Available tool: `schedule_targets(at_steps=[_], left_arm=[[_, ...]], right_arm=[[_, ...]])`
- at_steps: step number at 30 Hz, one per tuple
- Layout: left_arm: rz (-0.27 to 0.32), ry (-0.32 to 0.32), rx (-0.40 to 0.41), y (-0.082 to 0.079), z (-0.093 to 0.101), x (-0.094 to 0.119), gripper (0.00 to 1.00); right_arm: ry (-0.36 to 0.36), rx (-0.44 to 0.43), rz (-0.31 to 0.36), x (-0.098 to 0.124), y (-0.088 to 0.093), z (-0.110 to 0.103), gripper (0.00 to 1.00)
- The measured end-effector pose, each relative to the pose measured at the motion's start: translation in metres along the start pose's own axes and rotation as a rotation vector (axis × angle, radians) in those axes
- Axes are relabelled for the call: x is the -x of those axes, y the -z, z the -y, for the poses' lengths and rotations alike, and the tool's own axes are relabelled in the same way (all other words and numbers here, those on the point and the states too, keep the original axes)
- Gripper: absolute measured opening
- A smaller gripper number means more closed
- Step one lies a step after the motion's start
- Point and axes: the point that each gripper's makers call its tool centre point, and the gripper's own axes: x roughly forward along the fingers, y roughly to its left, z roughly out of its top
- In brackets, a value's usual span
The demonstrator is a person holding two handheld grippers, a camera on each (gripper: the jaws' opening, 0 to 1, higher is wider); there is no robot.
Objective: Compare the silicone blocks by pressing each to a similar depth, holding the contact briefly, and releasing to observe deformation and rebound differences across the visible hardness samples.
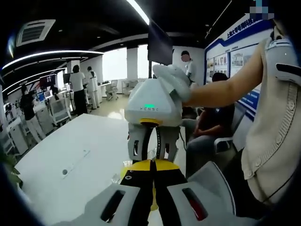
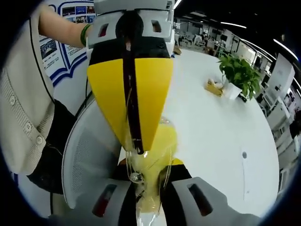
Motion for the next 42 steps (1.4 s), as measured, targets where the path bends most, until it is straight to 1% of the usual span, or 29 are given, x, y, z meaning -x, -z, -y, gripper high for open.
schedule_targets(at_steps=[7,16,19,28,36,42], left_arm=[[-0.002,-0.005,-0.003,0.001,-0.002,0.002,0.00],[0.005,-0.002,0.005,0.003,-0.015,0.010,0.00],[0.008,-0.004,0.005,0.004,-0.021,0.014,0.00],[0.006,-0.007,0.003,0.008,-0.030,0.021,0.00],[0.007,-0.007,0.002,0.009,-0.029,0.021,0.00],[0.004,-0.008,0.001,0.010,-0.025,0.019,0.00]], right_arm=[[0.013,0.023,0.011,-0.001,-0.002,0.003,0.09],[-0.023,0.040,-0.014,0.000,-0.002,0.001,0.11],[-0.039,0.023,-0.021,0.000,-0.002,0.000,0.12],[-0.038,0.037,-0.027,-0.002,-0.003,0.000,0.14],[-0.042,0.034,-0.028,-0.004,-0.003,-0.001,0.15],[-0.047,0.032,-0.029,-0.006,-0.002,-0.001,0.16]])
